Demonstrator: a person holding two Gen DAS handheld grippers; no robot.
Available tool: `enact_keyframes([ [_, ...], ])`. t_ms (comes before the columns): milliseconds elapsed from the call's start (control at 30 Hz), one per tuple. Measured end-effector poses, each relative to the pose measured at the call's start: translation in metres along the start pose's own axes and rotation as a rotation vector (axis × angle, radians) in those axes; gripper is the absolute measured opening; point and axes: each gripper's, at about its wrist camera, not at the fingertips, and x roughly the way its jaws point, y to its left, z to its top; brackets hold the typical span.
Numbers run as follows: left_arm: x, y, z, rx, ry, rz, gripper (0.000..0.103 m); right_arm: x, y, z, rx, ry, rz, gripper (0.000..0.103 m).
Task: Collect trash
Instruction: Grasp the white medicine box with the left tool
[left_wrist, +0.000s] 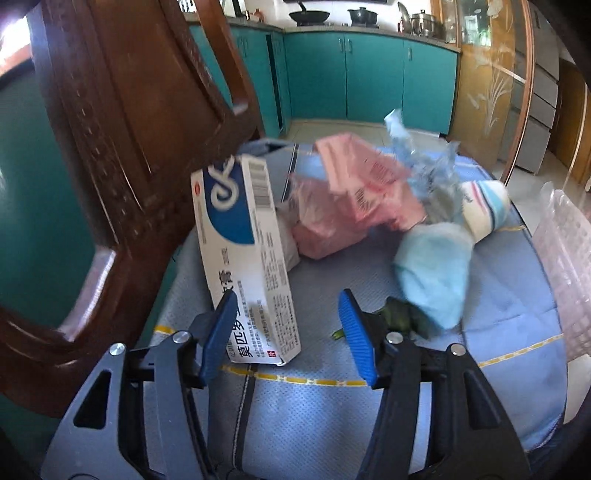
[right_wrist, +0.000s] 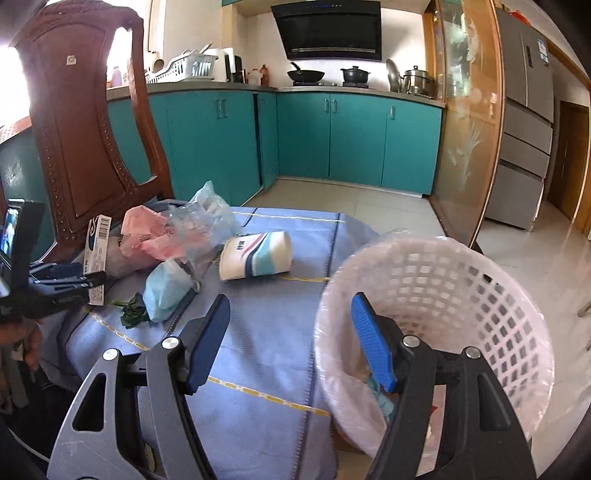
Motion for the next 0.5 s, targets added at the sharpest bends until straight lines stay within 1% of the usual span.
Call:
enact_keyframes([
  [133,0.019,0.007,0.0,-0.026,0.021,0.02,0.061,0.007,0.01,-0.001,-0.01,0.02,0.018,0.067],
  [300,0.033,0.012,0.003,-0.04,0.04,0.019,0.061,0.016,0.026,-0.005,-0.06,0.047,0.035,0.067],
  [333,0.034,0.013,0.003,-0.038,0.04,0.023,0.058,0.017,0.029,-0.005,-0.07,0.05,0.038,0.067],
  [367,0.035,0.011,0.004,-0.034,0.038,0.029,0.05,0.017,0.033,-0.006,-0.082,0.051,0.043,0.067],
  [400,0.037,0.013,0.002,-0.031,0.035,0.032,0.045,0.018,0.035,-0.006,-0.092,0.052,0.047,0.067],
  [433,0.039,0.014,0.001,-0.031,0.031,0.032,0.035,0.018,0.036,-0.007,-0.097,0.053,0.049,0.067],
  [467,0.038,0.014,0.002,-0.037,0.025,0.028,0.03,0.019,0.038,-0.007,-0.103,0.056,0.051,0.067],
  [500,0.035,0.016,0.001,-0.044,0.015,0.027,0.029,0.02,0.039,-0.007,-0.105,0.058,0.053,0.067],
])
